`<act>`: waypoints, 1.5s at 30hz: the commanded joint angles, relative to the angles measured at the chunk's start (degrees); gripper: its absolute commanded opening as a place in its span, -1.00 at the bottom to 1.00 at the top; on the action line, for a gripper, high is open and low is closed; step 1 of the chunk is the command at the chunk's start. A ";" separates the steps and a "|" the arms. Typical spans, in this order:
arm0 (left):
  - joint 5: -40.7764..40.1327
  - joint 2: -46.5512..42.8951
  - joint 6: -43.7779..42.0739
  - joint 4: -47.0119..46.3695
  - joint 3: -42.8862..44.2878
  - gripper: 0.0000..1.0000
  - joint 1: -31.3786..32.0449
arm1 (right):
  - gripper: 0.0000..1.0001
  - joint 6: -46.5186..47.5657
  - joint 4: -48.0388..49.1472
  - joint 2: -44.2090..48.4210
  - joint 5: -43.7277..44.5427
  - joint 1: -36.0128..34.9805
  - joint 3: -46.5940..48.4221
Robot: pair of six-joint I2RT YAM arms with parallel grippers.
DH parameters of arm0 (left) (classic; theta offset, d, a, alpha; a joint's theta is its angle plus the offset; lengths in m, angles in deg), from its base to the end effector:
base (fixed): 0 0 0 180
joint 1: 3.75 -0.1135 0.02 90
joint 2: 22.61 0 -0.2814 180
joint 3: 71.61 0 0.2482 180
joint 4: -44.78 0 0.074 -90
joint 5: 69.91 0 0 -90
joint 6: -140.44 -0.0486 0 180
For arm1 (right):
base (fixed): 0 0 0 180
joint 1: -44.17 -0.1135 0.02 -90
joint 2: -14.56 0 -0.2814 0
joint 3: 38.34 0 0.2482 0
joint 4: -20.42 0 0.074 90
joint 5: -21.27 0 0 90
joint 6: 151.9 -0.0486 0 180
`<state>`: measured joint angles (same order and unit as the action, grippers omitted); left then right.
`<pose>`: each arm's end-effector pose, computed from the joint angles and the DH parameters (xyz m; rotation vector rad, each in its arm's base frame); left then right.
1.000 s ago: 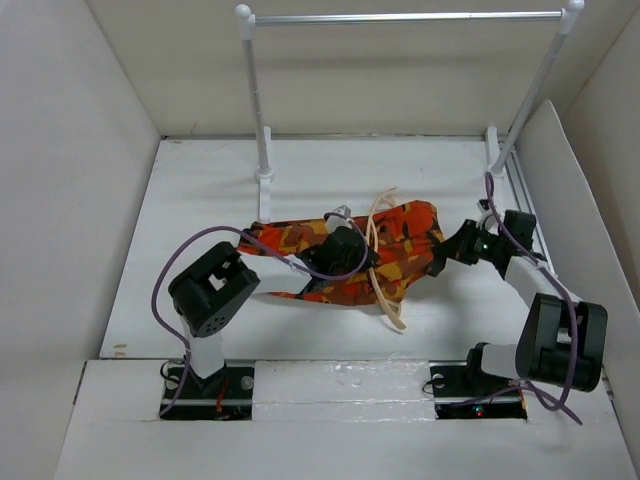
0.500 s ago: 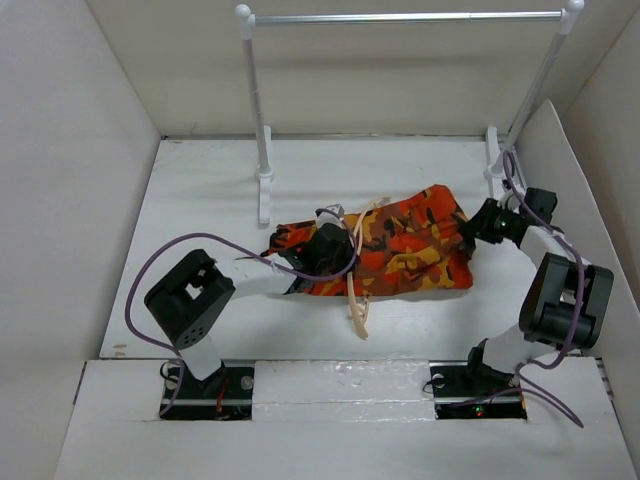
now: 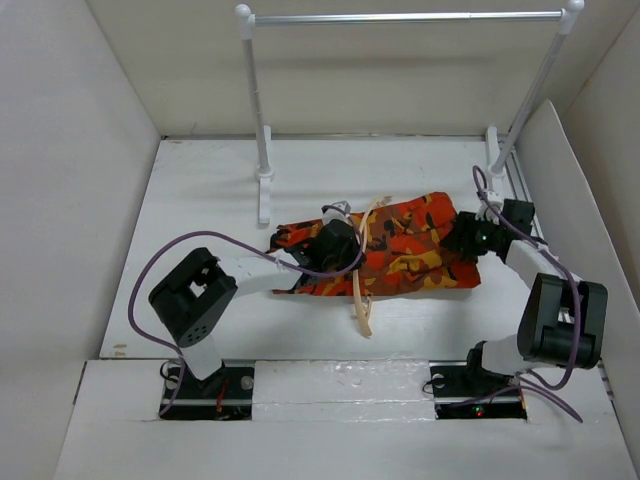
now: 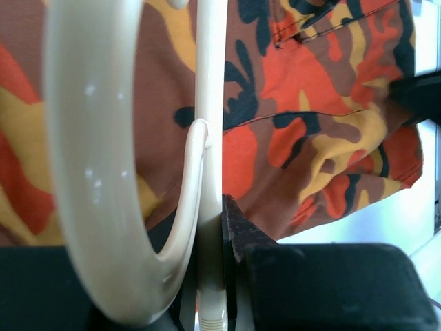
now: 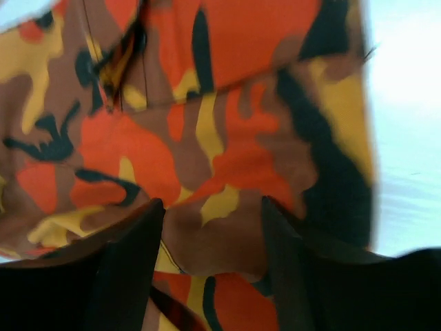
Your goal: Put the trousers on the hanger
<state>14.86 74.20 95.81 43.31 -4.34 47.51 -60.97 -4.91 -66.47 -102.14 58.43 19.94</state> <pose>0.2396 -0.2915 0.2130 0.0527 2.1968 -0.9176 0.2795 -0.0434 0.2102 0.0043 2.3043 0.5651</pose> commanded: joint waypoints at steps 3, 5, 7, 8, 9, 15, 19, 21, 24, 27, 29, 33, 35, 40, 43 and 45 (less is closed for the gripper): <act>-5.56 0.83 5.34 4.82 7.01 -1.00 3.04 | -0.30 -2.58 3.42 0.09 0.27 -2.65 -6.58; -6.98 1.27 6.40 5.53 9.13 -1.00 3.05 | -0.53 -3.47 3.42 0.79 0.45 -3.36 -9.75; -9.52 1.45 6.75 7.46 10.96 -1.00 3.58 | -0.77 -4.61 3.69 3.76 -0.08 -3.36 -13.51; -9.97 1.19 6.67 7.81 11.41 -1.00 3.58 | -0.80 -5.32 3.16 5.43 0.27 -3.36 -14.66; -11.45 1.18 6.58 8.43 11.67 -1.00 3.58 | -0.88 -5.76 1.59 7.19 1.14 -3.36 -15.46; -15.50 -0.84 6.67 10.01 9.75 -1.00 3.58 | -1.00 -8.57 -4.82 20.56 1.15 -3.89 -19.68; -15.60 0.30 3.69 7.73 7.19 -1.00 3.05 | -0.97 -8.23 -5.28 22.76 2.64 -3.89 -19.51; -15.94 1.27 2.89 9.47 8.15 -1.00 3.05 | -0.77 -6.56 -6.93 20.58 2.82 -3.89 -17.07; -17.96 1.18 1.92 11.33 10.00 -1.00 3.58 | -0.58 -4.71 -7.31 16.11 0.90 -3.89 -15.38; -18.84 0.40 1.13 12.38 11.76 -1.00 4.19 | -0.28 -2.26 -8.69 14.15 -0.52 -4.59 -13.63; -19.29 -0.40 0.95 13.61 13.25 -1.00 5.42 | -0.02 0.89 -12.20 15.72 -0.17 -5.12 -10.91; -19.56 -2.68 1.74 14.59 14.84 -1.00 6.47 | 0.33 3.03 -17.84 22.84 0.36 -8.19 -3.53; -18.59 -3.74 2.18 14.32 15.54 -1.00 7.00 | 0.39 3.20 -18.02 26.53 -0.60 -12.22 0.68; -18.41 -5.84 2.80 15.29 18.17 -1.00 7.53 | 0.32 0.14 -12.15 30.58 -6.05 -24.35 2.82; -18.06 -7.25 2.89 15.38 20.01 -1.00 7.53 | 0.33 -5.14 -5.21 32.52 -5.97 -32.09 1.41; -17.53 -7.69 2.54 18.71 21.68 -1.00 7.53 | 0.35 -8.65 -1.25 32.61 -4.57 -36.03 0.89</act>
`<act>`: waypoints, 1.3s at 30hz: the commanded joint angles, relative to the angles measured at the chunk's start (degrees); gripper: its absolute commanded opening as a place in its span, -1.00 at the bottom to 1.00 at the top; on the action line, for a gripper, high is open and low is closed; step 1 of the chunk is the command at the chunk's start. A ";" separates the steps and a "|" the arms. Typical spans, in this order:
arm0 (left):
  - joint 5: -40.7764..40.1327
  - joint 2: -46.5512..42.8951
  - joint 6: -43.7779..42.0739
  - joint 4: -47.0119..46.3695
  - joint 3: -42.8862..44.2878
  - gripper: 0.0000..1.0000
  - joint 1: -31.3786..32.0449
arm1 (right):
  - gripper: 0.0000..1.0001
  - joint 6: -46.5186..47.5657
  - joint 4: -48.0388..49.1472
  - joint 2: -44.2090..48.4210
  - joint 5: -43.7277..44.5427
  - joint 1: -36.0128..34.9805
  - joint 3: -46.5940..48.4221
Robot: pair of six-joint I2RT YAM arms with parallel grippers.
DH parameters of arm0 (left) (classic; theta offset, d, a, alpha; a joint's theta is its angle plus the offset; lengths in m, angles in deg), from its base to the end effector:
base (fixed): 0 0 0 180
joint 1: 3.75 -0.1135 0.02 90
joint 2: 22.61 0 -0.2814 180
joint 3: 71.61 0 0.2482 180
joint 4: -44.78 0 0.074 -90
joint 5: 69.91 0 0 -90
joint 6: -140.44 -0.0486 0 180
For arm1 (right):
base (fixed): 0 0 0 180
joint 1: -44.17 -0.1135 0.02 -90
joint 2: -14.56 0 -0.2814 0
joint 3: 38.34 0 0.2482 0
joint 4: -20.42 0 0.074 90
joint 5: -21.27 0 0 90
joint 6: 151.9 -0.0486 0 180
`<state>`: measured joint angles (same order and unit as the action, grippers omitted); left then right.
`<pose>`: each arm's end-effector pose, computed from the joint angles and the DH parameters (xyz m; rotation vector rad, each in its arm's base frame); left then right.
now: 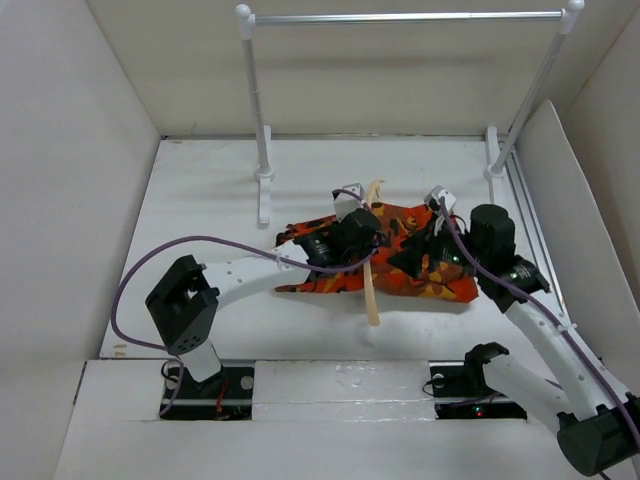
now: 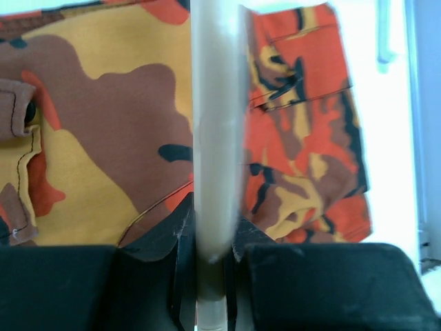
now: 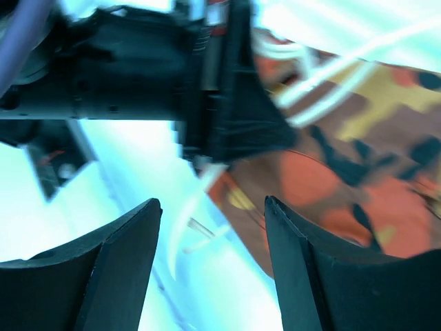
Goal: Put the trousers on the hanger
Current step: Place the trousers on the hanger, then place the hanger at the clothesline.
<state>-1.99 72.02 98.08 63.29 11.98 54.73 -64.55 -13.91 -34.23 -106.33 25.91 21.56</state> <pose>0.2194 -0.3228 0.2877 -0.0396 2.1300 -0.7375 0.1631 0.0850 0.3287 -0.6956 1.8653 0.8826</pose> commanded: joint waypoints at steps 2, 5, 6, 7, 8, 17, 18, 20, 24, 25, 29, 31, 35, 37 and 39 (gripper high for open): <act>-0.68 -6.03 0.18 1.36 8.17 -1.00 0.32 | 0.35 -7.10 10.48 -0.24 1.04 -5.55 -1.26; -0.68 -8.14 0.00 2.95 11.07 -1.00 0.32 | 0.35 -10.25 15.82 -2.09 3.06 -9.67 -1.79; -0.68 -8.15 0.00 2.96 11.08 -1.00 0.32 | 0.35 -10.26 15.86 -2.09 3.76 -9.69 -1.79; -0.68 -9.54 0.09 2.96 11.43 -1.00 0.32 | 0.35 -10.53 16.46 -2.88 4.90 -11.08 -1.44; -0.94 -10.07 0.26 3.13 11.34 -1.00 0.32 | 0.35 -10.44 17.43 -3.23 6.04 -11.70 -0.92; -1.73 -13.59 0.44 4.81 14.86 -1.00 0.32 | 0.30 -16.50 28.06 -7.80 9.83 -16.62 -0.91; -1.47 -14.12 0.44 4.54 15.64 -1.00 0.32 | 0.30 -17.11 28.77 -7.98 10.27 -16.63 -1.08; 0.10 -14.30 0.35 4.80 16.87 -1.00 -0.29 | 0.27 -19.40 32.96 -8.51 10.01 -17.33 -1.70; 0.90 -14.56 -0.44 5.59 21.00 -1.00 -0.82 | -0.01 -23.61 38.35 -10.18 8.86 -18.39 -2.14; 1.08 -14.74 -0.61 5.77 21.53 -1.00 -1.52 | -0.08 -25.36 39.31 -10.00 9.13 -19.00 -2.49; 2.40 -15.00 -1.84 6.03 25.13 -1.00 -2.84 | -0.54 -30.82 45.28 -7.99 11.15 -19.62 -3.37; 2.40 -14.74 -3.33 6.21 28.20 -1.00 -2.84 | -0.74 -33.89 46.61 -7.02 12.11 -19.62 -2.50; 3.36 -14.91 -3.78 4.55 29.01 -1.00 -2.84 | -0.99 -36.36 46.79 -6.66 13.34 -19.62 -0.39; 4.07 -14.91 -5.18 3.84 29.97 -0.79 -2.84 | -1.00 -37.06 47.93 -6.49 15.36 -19.62 0.58; 4.60 -14.91 -6.59 3.31 31.90 -0.42 -2.84 | -1.00 -38.73 49.96 -6.75 16.16 -18.92 2.07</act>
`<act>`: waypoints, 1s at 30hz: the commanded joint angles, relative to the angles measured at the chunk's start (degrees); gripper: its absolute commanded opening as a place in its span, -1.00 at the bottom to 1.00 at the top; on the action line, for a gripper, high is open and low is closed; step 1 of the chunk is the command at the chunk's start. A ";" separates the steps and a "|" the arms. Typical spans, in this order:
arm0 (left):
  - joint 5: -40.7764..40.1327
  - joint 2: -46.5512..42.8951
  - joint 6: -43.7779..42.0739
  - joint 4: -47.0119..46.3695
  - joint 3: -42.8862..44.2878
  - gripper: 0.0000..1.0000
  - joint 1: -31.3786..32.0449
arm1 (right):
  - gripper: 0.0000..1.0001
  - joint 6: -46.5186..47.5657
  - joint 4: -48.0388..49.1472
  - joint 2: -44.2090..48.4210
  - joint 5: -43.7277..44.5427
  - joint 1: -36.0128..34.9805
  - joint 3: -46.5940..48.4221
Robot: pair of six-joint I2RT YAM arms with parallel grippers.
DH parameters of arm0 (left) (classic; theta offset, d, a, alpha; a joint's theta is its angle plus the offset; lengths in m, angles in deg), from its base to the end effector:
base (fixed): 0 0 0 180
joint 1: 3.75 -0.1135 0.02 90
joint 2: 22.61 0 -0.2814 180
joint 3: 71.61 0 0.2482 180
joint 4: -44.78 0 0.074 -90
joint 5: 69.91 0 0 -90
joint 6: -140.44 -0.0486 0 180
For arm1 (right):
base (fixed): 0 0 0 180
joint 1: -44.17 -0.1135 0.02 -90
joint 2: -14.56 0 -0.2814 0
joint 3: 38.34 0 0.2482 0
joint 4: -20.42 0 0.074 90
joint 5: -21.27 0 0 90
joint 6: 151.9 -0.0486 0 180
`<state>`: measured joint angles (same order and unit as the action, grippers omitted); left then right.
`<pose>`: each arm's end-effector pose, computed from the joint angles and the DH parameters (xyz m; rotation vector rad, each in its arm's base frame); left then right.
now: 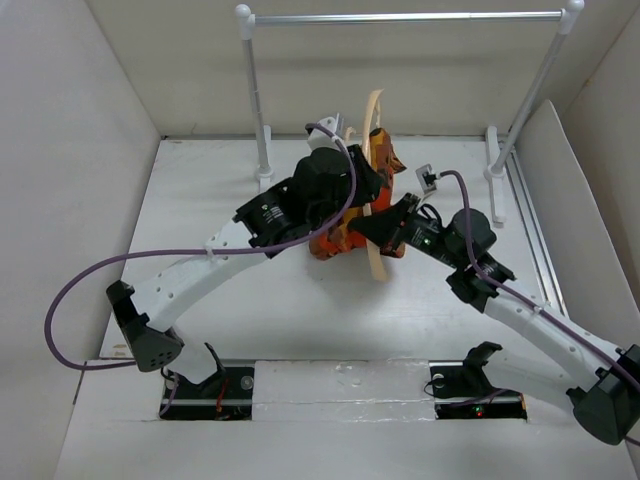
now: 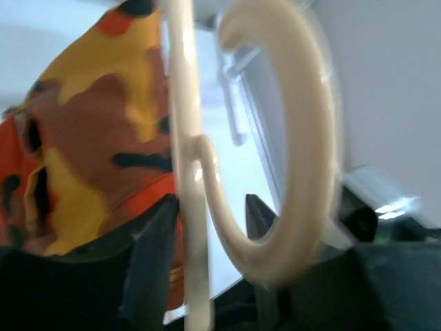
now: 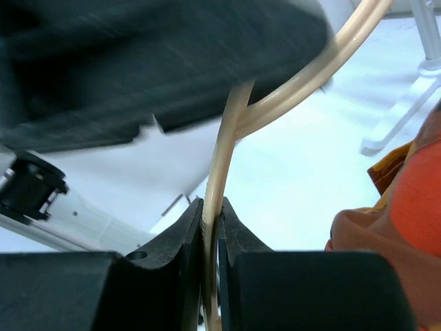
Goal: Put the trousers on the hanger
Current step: Place the hanger at the clothesline.
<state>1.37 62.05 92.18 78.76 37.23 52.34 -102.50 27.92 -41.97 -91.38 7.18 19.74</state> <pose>0.2018 -0.2722 0.4749 -0.0233 1.8335 -0.9560 0.1727 0.1535 0.3736 -0.3124 1.5489 1.3696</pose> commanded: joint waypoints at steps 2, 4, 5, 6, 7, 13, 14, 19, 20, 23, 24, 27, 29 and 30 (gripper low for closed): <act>1.14 -4.95 -2.96 -11.64 8.68 -0.07 -0.46 | -1.00 -2.55 9.00 0.46 0.95 1.04 5.55; 1.32 -5.38 -4.46 -11.55 10.79 0.16 -0.46 | -1.00 -3.17 8.83 -1.12 0.33 2.71 8.79; 1.41 -5.73 -5.43 -11.99 11.23 0.30 -0.46 | -1.00 -3.00 8.39 -1.73 -0.02 3.24 10.12; 1.75 -6.69 -6.13 -12.43 11.41 0.62 -0.46 | -1.00 -2.82 8.21 -3.39 -1.15 4.29 11.26; 2.02 -7.05 -6.75 -12.86 11.41 0.98 -0.46 | -1.00 -2.64 8.47 -4.10 -1.60 4.82 13.36; -0.69 -12.23 -10.18 -13.22 10.19 0.98 -0.46 | -1.00 -2.20 10.41 -8.67 -3.97 9.12 19.52; -1.31 -12.24 -10.18 -13.22 10.18 0.98 -0.46 | -1.00 -2.20 11.02 -9.03 -3.98 9.91 20.32; -4.65 -17.59 -13.07 -14.10 4.66 0.98 -0.46 | -1.00 -4.31 12.16 -11.23 -7.92 18.34 25.15; -6.66 -18.30 -13.34 -13.75 3.43 0.98 -0.46 | -1.00 -4.66 11.73 -12.10 -8.54 22.19 25.94; -10.36 -20.85 -12.56 -10.43 -2.20 0.98 -0.46 | -1.00 -7.21 11.73 -14.47 -12.49 28.10 29.11; -10.72 -22.16 -11.95 -9.63 -5.52 0.98 -0.46 | -1.00 -8.26 12.34 -16.05 -13.81 31.68 29.64; -11.16 -24.88 -9.75 -6.90 -12.81 0.98 -0.46 | -1.00 -10.46 14.80 -19.82 -15.57 37.41 32.18; -10.81 -25.60 -8.09 -4.89 -16.00 0.98 -0.46 | -1.00 -10.73 15.06 -22.55 -16.45 39.62 36.04; -10.72 -26.04 -7.55 -4.26 -18.71 0.98 -0.46 | -1.00 -11.51 16.11 -23.96 -17.67 41.54 37.02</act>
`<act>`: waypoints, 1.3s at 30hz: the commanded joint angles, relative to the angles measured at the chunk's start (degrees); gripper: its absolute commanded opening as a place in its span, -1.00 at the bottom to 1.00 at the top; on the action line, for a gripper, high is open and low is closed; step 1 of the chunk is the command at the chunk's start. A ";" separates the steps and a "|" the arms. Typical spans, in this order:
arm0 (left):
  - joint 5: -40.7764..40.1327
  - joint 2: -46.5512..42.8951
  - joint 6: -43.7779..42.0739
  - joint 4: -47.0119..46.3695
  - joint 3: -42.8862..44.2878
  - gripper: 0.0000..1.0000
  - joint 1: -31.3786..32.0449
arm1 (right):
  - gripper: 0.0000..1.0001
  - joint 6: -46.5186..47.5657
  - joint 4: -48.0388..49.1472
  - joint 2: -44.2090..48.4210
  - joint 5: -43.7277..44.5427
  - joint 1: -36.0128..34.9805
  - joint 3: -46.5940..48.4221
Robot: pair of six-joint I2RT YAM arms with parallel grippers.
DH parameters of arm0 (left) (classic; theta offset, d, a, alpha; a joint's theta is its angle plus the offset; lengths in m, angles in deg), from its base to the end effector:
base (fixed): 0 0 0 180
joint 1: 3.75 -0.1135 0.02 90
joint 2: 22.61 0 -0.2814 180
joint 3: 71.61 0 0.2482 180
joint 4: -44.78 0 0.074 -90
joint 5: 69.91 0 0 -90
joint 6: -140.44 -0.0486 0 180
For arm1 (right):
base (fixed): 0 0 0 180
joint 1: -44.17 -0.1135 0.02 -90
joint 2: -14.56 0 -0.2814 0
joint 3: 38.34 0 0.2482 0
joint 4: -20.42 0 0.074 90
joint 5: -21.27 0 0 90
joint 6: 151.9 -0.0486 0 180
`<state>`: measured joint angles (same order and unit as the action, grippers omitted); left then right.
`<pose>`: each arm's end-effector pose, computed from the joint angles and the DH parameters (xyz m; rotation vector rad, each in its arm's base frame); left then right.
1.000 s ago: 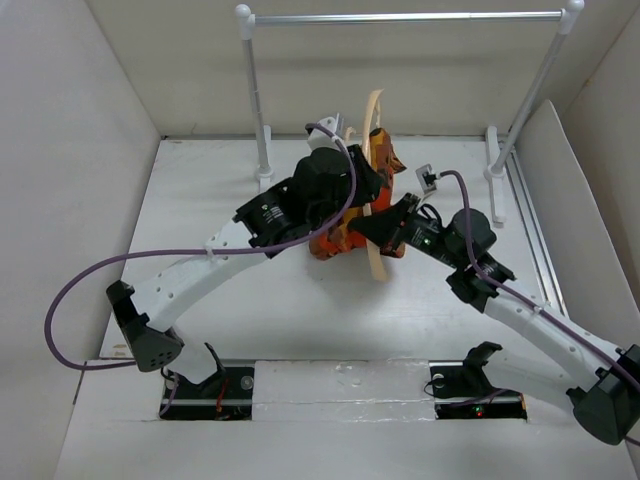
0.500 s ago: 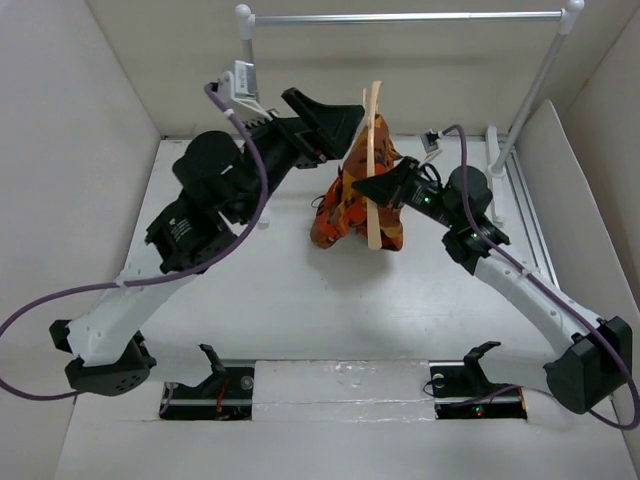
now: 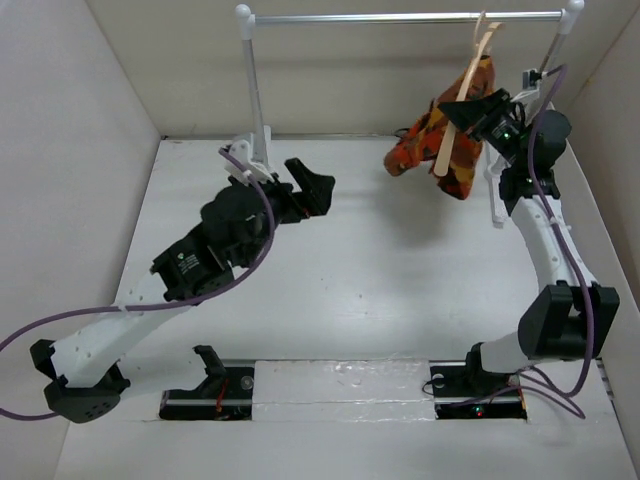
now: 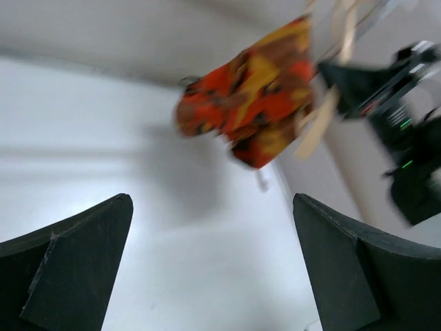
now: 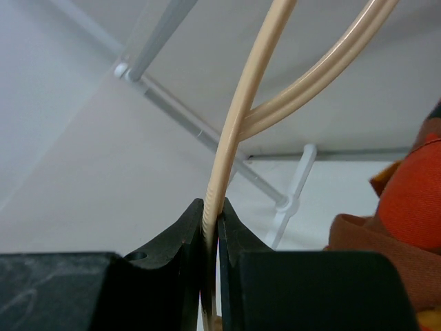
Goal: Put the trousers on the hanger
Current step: Place the hanger at the clothesline.
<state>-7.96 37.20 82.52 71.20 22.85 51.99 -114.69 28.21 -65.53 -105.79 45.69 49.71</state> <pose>0.1306 -0.1511 0.5146 -0.1122 1.5043 -0.9002 0.3266 0.0206 0.4557 0.0829 1.4494 1.1598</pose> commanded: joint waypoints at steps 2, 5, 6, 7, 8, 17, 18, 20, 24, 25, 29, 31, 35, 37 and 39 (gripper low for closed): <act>-0.69 -1.36 3.16 4.62 -6.98 0.98 -0.11 | -1.00 -2.13 19.51 -4.44 -4.07 4.45 10.11; 0.63 -1.01 5.80 6.37 -11.20 0.98 -0.63 | -1.00 -5.38 23.64 -8.58 -5.40 6.83 13.12; 1.24 -1.01 6.68 6.64 -12.69 0.98 -0.64 | -1.00 -5.56 23.66 -9.28 -5.48 7.35 14.00; 1.86 -1.01 6.95 6.99 -13.57 0.98 -0.64 | -1.00 -5.39 23.31 -9.90 -5.74 7.88 15.05; 2.99 -1.19 7.56 7.17 -15.06 0.98 -0.64 | -1.00 -5.82 23.39 -11.91 -5.66 9.28 16.45; 3.18 -1.81 9.58 7.88 -19.12 0.98 -0.64 | -1.00 -11.45 28.33 -17.55 -6.10 12.46 22.18; 3.27 -1.46 9.67 7.96 -19.03 0.98 -0.64 | -1.00 -11.45 28.14 -18.25 -6.01 12.98 22.35; 3.53 -1.28 9.94 7.88 -18.86 0.98 -0.64 | -1.00 -11.98 28.14 -19.39 -6.10 13.51 23.67; 3.62 -0.49 10.29 7.61 -18.42 0.98 -0.64 | -1.00 -12.86 28.14 -21.16 -5.84 14.04 23.94; 3.62 -0.31 10.29 7.53 -18.33 0.98 -0.64 | -1.00 -12.51 28.23 -20.81 -5.66 14.73 23.15; 3.44 0.04 10.81 7.88 -18.24 0.98 -0.64 | -1.00 -12.33 28.66 -20.45 -5.30 16.92 18.85; 3.27 -0.05 11.08 8.05 -18.33 0.98 -0.64 | -1.00 -12.59 29.02 -20.54 -5.39 16.94 18.32; 2.65 -0.13 12.13 8.67 -18.85 0.98 -0.64 | -1.00 -12.07 29.02 -20.37 -6.09 17.99 15.94; 2.83 -0.13 12.22 8.67 -19.03 0.98 -0.64 | -1.00 -10.24 27.01 -19.40 -6.54 17.99 14.19; 2.74 0.04 12.22 8.93 -18.68 0.98 -0.64 | -0.79 -8.65 24.81 -18.18 -6.62 18.52 13.31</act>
<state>-4.35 37.44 93.66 79.85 3.85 51.62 -129.03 43.99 -88.53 -112.65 63.98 62.71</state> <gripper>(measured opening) 0.989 0.155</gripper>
